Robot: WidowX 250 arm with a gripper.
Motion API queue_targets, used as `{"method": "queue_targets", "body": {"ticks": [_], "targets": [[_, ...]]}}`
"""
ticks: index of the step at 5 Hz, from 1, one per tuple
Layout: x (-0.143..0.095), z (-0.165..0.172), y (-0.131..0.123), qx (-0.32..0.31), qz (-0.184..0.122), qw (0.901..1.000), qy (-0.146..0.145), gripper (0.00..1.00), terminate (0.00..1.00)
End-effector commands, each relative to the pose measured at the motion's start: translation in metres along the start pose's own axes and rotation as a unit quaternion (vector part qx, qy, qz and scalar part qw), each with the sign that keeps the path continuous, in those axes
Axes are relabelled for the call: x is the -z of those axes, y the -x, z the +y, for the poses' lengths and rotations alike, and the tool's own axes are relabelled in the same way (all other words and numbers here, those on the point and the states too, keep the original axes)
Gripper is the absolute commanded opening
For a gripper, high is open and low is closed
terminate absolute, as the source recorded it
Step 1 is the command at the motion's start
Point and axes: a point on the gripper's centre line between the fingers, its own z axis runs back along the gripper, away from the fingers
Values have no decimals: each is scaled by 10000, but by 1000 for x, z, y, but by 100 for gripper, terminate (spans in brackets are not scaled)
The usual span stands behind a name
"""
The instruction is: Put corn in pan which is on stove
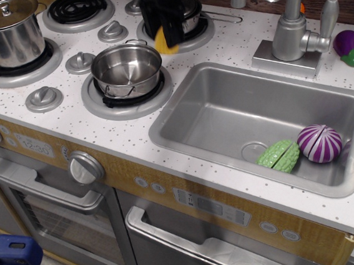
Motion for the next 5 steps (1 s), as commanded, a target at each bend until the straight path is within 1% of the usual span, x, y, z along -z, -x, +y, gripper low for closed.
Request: {"method": "queue_targets", "body": {"ticks": [1, 2, 3, 4, 5], "targets": [[-68, 7, 3, 87, -193, 9987, -471, 0, 0], [-73, 10, 21, 114, -169, 9983, -542, 0, 0], [-69, 13, 41, 155, -185, 9982, -557, 0, 0], [-55, 16, 53, 302, -330, 9977, -504, 100, 0], [-45, 21, 55, 539, -479, 9962, -494, 100, 0]]}}
